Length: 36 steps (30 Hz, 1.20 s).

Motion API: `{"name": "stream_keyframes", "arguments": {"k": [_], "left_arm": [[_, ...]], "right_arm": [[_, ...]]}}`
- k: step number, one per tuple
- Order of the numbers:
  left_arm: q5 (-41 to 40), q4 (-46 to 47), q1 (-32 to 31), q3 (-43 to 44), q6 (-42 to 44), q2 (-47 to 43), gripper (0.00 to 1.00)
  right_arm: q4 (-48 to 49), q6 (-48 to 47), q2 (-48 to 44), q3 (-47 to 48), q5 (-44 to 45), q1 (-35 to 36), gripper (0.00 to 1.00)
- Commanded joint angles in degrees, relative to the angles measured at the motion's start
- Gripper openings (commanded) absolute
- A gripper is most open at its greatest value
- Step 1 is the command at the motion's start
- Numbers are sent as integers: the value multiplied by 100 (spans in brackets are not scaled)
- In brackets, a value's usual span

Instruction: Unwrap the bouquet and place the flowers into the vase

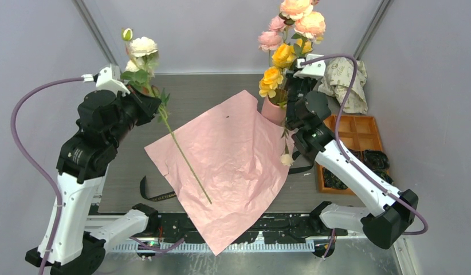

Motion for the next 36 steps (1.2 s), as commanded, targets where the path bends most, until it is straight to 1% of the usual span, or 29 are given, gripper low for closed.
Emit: {"name": "stream_keyframes", "arguments": {"k": [1, 3, 7, 8, 10, 14, 15, 17, 19, 20, 24, 27, 28, 30, 32, 36], "left_arm": [[549, 800, 14, 447, 49, 192, 0], [802, 984, 18, 623, 44, 375, 0], [1174, 1361, 9, 929, 112, 769, 0], [1380, 1513, 2, 958, 130, 832, 0], [1572, 1820, -29, 982, 152, 959, 0], [1763, 2335, -239, 1085, 297, 1244, 0], [1755, 2423, -333, 1139, 362, 1314, 0], [1701, 2586, -528, 1269, 528, 1482, 0], [1602, 2660, -781, 1457, 726, 1648, 0], [1532, 2705, -915, 1561, 828, 1734, 0], [1350, 2855, -1393, 1992, 1209, 2176, 0], [1251, 2890, -1674, 2368, 1411, 2520, 0], [1168, 2899, -1746, 2477, 1452, 2621, 0], [1047, 2955, -1852, 2662, 1497, 2794, 0], [1036, 3011, -1942, 2857, 1506, 2950, 0], [1125, 3016, -2090, 3480, 1520, 3263, 0]], "right_arm": [[-199, 651, -472, -314, 185, -24, 1], [-325, 841, -597, -509, 182, -19, 2], [-878, 1210, -718, -679, 123, -27, 6], [-1035, 1294, -748, -710, 90, -25, 7], [-1198, 1483, -810, -816, 37, -21, 11], [-1349, 1696, -941, -1023, 30, -23, 23], [-1430, 1699, -952, -1035, 33, -19, 27], [-1585, 1839, -970, -1057, 65, -23, 39], [-1787, 2004, -996, -1059, 106, -16, 55], [-1903, 2106, -1016, -1058, 111, -21, 61], [-2374, 2410, -1172, -989, 35, -23, 76], [-2605, 2553, -1392, -832, -60, -17, 81], [-2779, 2587, -1485, -766, -136, -23, 84], [-3001, 2693, -1683, -594, -235, -20, 86], [-3130, 2810, -1917, -468, -322, -19, 91], [-3237, 3068, -2450, -399, -546, -18, 93]]}}
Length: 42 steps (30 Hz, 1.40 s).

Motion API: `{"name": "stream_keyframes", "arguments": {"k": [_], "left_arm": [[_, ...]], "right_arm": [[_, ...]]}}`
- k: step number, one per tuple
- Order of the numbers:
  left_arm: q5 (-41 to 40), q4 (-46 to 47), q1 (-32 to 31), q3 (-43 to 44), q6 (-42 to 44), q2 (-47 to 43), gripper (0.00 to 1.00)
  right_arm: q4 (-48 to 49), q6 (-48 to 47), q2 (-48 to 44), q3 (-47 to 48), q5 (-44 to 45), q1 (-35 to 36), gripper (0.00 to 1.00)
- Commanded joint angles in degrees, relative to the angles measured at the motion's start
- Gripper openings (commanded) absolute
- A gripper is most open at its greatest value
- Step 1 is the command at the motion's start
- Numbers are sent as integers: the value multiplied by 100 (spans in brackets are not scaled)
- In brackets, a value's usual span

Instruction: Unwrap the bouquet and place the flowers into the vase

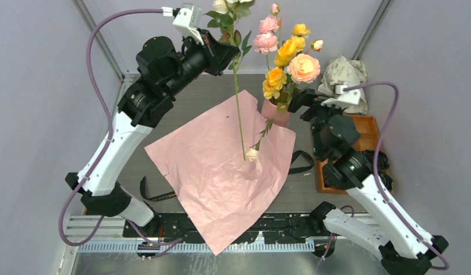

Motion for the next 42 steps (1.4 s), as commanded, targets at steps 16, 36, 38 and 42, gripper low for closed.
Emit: {"name": "stream_keyframes", "arguments": {"k": [16, 36, 38, 42], "left_arm": [[378, 1738, -337, 1150, 338, 589, 0], [-1335, 2746, -896, 2902, 2171, 2571, 0], [-1352, 2802, -904, 2885, 2171, 2573, 0], [-1337, 2912, -963, 2929, 2171, 2549, 0]], "right_arm": [[-573, 827, -1542, 388, -708, -22, 94], [-818, 920, -1937, 451, -900, -23, 94], [-779, 920, -1932, 423, -907, -16, 94], [-740, 896, -1905, 425, -926, -17, 94]]}}
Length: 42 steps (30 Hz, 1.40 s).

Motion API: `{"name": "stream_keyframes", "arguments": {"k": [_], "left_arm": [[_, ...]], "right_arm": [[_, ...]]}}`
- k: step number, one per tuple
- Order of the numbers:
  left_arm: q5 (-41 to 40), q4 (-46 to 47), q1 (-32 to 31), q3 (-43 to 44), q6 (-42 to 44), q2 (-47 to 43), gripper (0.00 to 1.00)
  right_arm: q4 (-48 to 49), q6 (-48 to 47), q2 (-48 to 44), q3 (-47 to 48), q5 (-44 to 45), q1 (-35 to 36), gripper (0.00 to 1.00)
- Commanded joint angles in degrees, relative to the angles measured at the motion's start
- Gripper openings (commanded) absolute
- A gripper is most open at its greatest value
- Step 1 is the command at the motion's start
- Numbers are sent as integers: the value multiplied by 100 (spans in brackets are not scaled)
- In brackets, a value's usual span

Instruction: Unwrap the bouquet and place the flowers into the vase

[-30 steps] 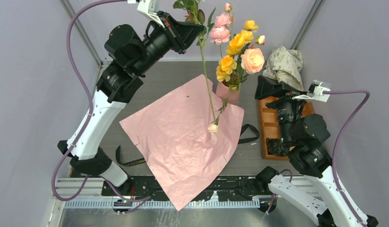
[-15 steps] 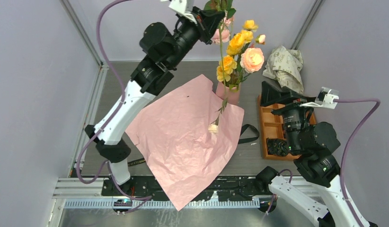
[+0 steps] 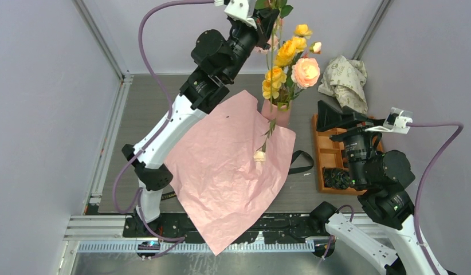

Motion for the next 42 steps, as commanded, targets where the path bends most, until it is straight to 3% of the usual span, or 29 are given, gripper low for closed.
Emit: {"name": "stream_keyframes", "arguments": {"k": [1, 18, 25, 37, 42], "left_arm": [[-109, 706, -94, 368, 165, -171, 0], [2, 1031, -439, -165, 354, -528, 0], [30, 875, -503, 173, 601, -398, 0], [-150, 922, -516, -50, 896, -559, 0], [-270, 1097, -516, -806, 861, -762, 0]], "right_arm": [[212, 20, 1, 160, -87, -17, 94], [203, 32, -62, 104, -115, -14, 95], [249, 32, -37, 92, -138, -16, 95], [312, 92, -22, 37, -192, -12, 95], [331, 141, -12, -11, -223, -13, 95]]}}
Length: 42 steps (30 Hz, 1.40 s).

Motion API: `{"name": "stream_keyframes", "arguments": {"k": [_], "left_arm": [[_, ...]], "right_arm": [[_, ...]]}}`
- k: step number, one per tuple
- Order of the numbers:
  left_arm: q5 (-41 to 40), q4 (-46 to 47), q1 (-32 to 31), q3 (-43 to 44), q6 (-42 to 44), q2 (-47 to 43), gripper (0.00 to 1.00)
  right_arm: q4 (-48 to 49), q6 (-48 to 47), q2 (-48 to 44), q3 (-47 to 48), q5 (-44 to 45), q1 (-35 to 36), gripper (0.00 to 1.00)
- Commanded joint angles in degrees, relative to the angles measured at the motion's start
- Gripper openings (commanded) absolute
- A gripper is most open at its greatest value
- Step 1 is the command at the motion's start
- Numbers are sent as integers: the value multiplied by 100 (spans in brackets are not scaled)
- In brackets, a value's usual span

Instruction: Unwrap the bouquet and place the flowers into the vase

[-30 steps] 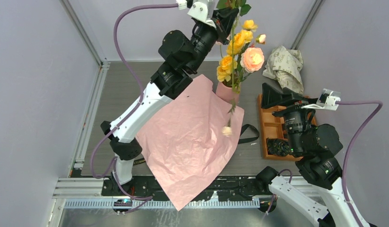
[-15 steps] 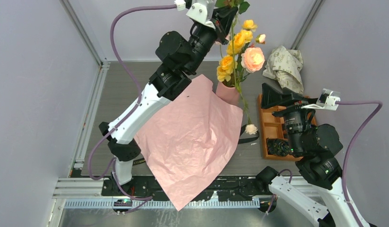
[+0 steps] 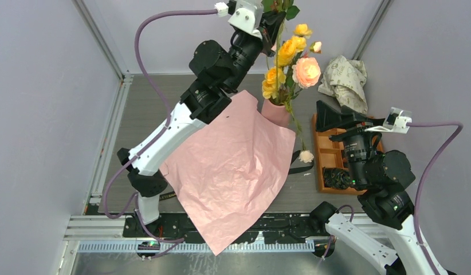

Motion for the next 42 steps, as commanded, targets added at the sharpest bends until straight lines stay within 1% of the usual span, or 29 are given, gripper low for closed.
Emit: {"name": "stream_keyframes", "arguments": {"k": [1, 3, 6, 14, 20, 22, 23, 24, 27, 33, 39, 42], "left_arm": [[-203, 639, -18, -732, 30, -517, 0], [-234, 793, -13, -1136, -24, -605, 0], [-265, 899, -18, -1506, -152, -662, 0], [-355, 1172, -15, -2211, -388, -719, 0], [-537, 1326, -22, -2872, -575, -898, 4], [-632, 1360, -37, -3083, -574, -983, 8], [-675, 1381, -50, -3203, -715, -1029, 10], [-721, 1403, -65, -3319, -758, -1070, 14], [-842, 1415, -79, -3660, -832, -1221, 21], [-965, 1477, -110, -4511, -1134, -1699, 33], [-1081, 1082, -133, -4828, -1254, -1827, 40], [-1153, 1026, -140, -5030, -1278, -1910, 46]], "right_arm": [[292, 98, -5, -11, -92, -13, 95], [286, 94, 0, -12, -92, -15, 95], [275, 90, -12, -13, -84, -13, 95], [275, 86, -48, -82, -44, -18, 95], [279, 80, -53, -120, -35, -12, 95], [283, 81, -45, -141, -31, -14, 95], [279, 88, -35, -151, -30, -16, 95], [281, 92, -29, -160, -31, -11, 95], [272, 116, -9, -169, -48, -11, 95], [274, 173, -5, -199, -75, -11, 95], [267, 246, 26, -197, -144, -16, 95], [261, 274, 34, -197, -163, -11, 96]]}}
